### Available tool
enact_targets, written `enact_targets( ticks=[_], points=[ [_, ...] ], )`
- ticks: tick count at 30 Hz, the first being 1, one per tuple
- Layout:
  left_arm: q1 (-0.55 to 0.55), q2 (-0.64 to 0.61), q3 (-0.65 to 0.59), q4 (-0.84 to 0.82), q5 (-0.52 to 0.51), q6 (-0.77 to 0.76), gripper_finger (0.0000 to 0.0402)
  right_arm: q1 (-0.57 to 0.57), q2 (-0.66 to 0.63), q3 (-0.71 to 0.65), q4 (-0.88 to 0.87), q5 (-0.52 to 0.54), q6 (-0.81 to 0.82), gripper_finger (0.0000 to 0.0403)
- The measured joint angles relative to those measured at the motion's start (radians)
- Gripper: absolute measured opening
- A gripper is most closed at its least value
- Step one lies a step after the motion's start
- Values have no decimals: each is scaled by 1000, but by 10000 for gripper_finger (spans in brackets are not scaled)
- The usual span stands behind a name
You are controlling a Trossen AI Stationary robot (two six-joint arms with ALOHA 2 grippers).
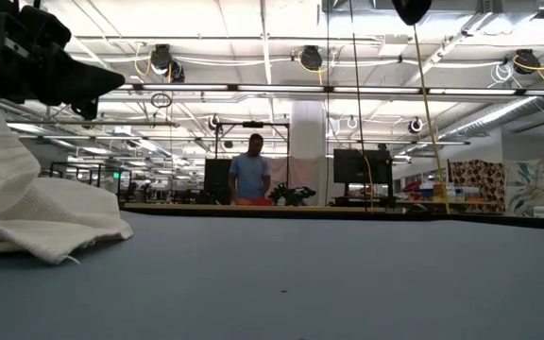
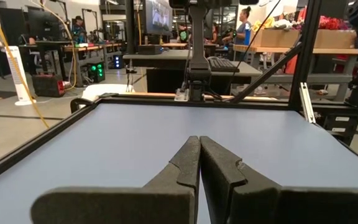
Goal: Roll towel
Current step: Fold the white towel
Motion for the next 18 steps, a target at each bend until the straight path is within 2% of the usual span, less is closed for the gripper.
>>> enact_targets(
  ticks=[13,18],
  points=[
    [0,0,-1,25,-6,-7,18,36,143,0,21,0,-7,0],
    [0,0,-1,99,18,-153,18,37,199,-1,49,0,21,0]
  ],
)
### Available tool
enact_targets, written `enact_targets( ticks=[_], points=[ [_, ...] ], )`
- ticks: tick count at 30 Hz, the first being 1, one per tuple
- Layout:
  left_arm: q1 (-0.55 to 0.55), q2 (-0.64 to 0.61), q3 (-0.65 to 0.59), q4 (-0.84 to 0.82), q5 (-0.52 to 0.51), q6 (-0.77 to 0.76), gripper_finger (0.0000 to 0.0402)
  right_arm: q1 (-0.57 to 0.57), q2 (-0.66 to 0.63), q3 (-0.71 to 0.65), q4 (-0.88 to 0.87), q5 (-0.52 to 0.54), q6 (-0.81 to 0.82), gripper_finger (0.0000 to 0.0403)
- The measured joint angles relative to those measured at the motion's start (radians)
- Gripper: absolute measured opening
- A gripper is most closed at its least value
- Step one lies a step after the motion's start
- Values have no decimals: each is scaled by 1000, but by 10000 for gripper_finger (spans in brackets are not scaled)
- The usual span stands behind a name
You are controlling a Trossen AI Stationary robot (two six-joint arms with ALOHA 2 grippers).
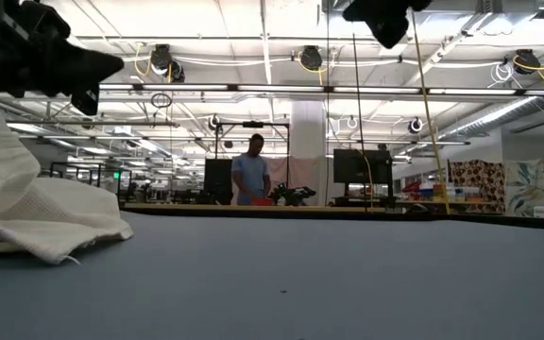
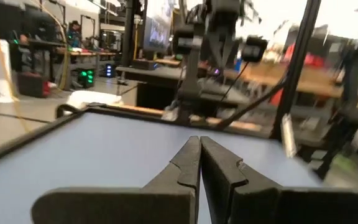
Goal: Roll towel
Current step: Fold the white towel
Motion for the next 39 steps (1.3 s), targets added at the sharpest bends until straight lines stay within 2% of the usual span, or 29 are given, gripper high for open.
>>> enact_targets(
  ticks=[4,6,10,13,15,19,29,33,39],
  points=[
    [0,3,0,97,1,-136,18,0,59,0,49,0,30,0],
    [0,2,8,154,12,-140,18,4,94,0,91,0,57,0],
    [0,3,38,227,144,-141,18,22,176,0,175,0,106,0],
    [0,3,86,246,169,-194,18,44,241,0,236,0,106,0],
    [0,16,140,201,170,-208,18,57,284,0,263,0,106,0],
    [0,98,291,10,170,-160,18,81,358,0,312,-1,111,0],
    [-52,449,636,-281,187,-30,18,95,502,0,379,0,182,0],
    [-102,554,663,-393,187,-45,18,95,552,0,454,8,232,0],
    [-223,691,640,-419,191,-162,18,96,633,0,637,22,281,0]
  ],
)
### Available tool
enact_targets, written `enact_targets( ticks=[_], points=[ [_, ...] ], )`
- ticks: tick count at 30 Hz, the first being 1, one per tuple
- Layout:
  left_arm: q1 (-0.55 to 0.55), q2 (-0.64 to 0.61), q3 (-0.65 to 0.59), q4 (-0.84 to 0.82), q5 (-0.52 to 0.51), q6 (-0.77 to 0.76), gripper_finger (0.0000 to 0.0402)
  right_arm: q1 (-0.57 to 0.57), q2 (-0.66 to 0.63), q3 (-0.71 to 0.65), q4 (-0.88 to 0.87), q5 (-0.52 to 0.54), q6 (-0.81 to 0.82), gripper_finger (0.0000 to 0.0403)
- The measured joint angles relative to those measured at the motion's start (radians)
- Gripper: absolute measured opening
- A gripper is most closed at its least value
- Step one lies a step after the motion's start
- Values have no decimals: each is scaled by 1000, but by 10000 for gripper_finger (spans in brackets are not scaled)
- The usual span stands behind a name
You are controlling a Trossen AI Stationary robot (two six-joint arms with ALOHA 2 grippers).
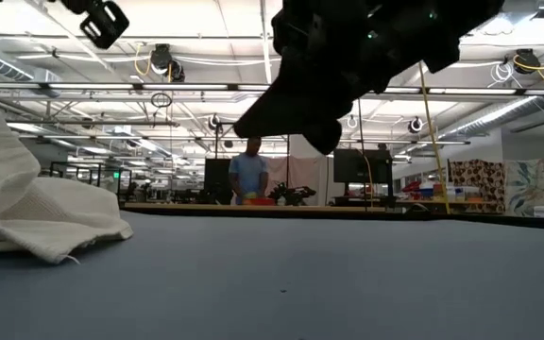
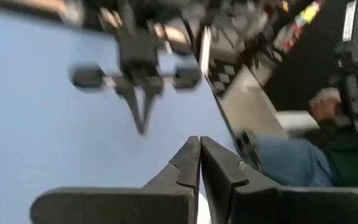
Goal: Roll towel
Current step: Fold the white towel
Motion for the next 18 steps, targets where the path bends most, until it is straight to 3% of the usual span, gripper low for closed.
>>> enact_targets(
  ticks=[9,13,18],
  points=[
    [-220,230,0,-77,-139,-165,35,3,53,0,59,3,-18,0],
    [-305,369,0,-40,-169,-220,95,6,53,0,59,5,-54,0],
    [-339,538,9,-19,-290,-240,198,6,53,0,60,10,-88,0]
  ],
)
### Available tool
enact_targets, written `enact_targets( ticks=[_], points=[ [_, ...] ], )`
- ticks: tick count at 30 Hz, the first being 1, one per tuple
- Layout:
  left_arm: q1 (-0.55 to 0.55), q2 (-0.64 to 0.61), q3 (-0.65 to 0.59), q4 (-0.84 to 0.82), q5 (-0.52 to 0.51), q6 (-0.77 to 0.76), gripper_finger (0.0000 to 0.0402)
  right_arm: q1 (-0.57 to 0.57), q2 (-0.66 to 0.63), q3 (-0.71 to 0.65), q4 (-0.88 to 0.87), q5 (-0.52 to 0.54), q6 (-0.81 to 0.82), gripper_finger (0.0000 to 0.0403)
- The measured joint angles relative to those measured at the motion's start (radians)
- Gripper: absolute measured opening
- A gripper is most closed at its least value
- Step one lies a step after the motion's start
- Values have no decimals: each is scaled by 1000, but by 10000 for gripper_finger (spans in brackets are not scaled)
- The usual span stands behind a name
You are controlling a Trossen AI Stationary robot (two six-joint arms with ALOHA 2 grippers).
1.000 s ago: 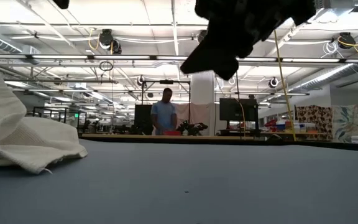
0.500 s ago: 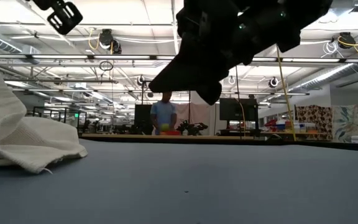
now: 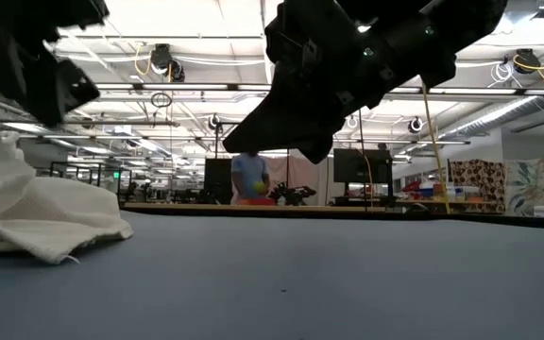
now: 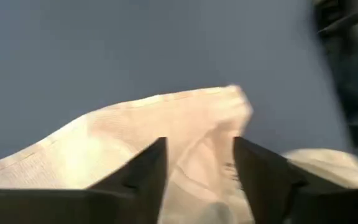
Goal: Roll towel
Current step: Fold the white towel
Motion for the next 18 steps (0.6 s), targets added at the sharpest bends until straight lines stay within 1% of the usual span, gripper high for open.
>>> enact_targets(
  ticks=[3,5,7,10,12,14,16,18],
  points=[
    [-1,87,15,3,-9,3,253,0,0,0,-2,22,-13,0],
    [-1,136,21,6,11,7,282,0,0,0,-2,23,-17,0],
    [-1,175,23,6,61,8,300,0,0,0,-8,22,-17,0],
    [-1,227,23,6,119,31,306,5,0,0,-32,22,-17,0],
    [0,254,23,15,128,59,296,8,0,0,-40,21,-18,0],
    [0,272,23,43,127,99,271,10,0,0,-41,20,-18,0],
    [0,278,23,77,107,136,235,11,0,0,-42,20,-18,0],
    [0,275,23,111,91,163,189,11,0,0,-43,19,-18,0]
  ],
)
